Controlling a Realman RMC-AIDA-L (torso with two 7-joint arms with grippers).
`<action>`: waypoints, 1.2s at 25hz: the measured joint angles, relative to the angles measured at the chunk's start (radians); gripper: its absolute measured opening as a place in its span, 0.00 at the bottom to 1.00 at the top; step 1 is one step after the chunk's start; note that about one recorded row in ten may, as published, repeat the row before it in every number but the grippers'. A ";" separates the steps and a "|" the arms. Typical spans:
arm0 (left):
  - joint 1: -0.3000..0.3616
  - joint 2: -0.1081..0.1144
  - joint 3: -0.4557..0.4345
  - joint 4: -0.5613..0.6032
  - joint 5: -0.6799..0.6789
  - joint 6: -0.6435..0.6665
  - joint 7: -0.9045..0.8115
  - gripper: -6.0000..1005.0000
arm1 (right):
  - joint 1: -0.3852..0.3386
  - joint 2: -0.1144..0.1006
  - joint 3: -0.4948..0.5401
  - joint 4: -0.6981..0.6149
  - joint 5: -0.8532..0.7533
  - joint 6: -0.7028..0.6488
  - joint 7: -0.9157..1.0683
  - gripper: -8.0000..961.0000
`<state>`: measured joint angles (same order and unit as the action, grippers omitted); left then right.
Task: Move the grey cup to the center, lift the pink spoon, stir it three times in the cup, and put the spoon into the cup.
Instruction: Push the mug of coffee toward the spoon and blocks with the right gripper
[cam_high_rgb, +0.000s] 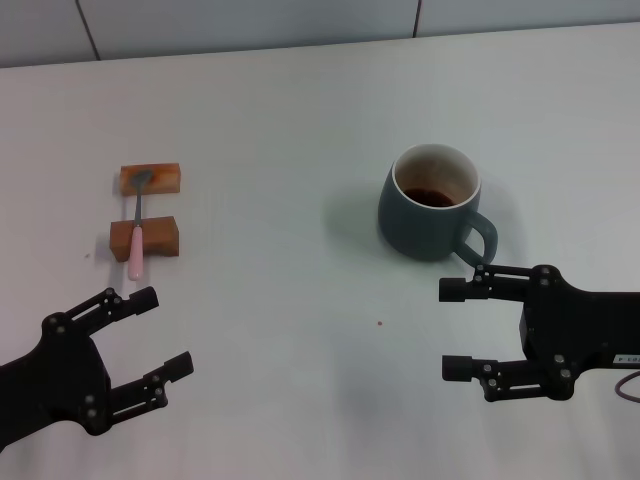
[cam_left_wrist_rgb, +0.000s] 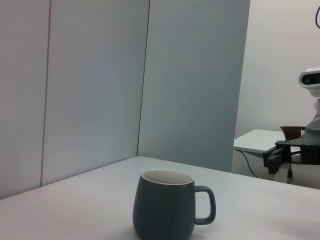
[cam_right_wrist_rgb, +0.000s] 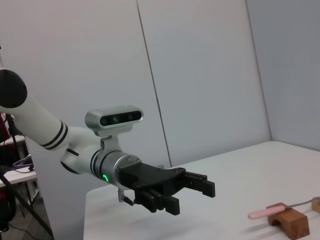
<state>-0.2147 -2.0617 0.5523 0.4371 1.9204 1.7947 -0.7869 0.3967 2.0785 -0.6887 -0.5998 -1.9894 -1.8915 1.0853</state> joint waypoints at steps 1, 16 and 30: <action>0.000 0.000 0.000 0.000 0.000 0.000 0.000 0.80 | 0.000 0.000 0.000 0.000 0.000 0.000 0.000 0.82; 0.000 0.000 -0.002 0.000 -0.003 0.000 0.000 0.80 | -0.030 0.001 0.048 0.005 0.168 0.062 -0.003 0.80; -0.012 -0.002 -0.001 -0.005 -0.006 0.000 0.001 0.80 | -0.043 0.001 0.360 0.143 0.398 0.502 -0.128 0.63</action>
<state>-0.2266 -2.0632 0.5516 0.4320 1.9146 1.7946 -0.7857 0.3539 2.0796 -0.3283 -0.4572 -1.5918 -1.3898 0.9572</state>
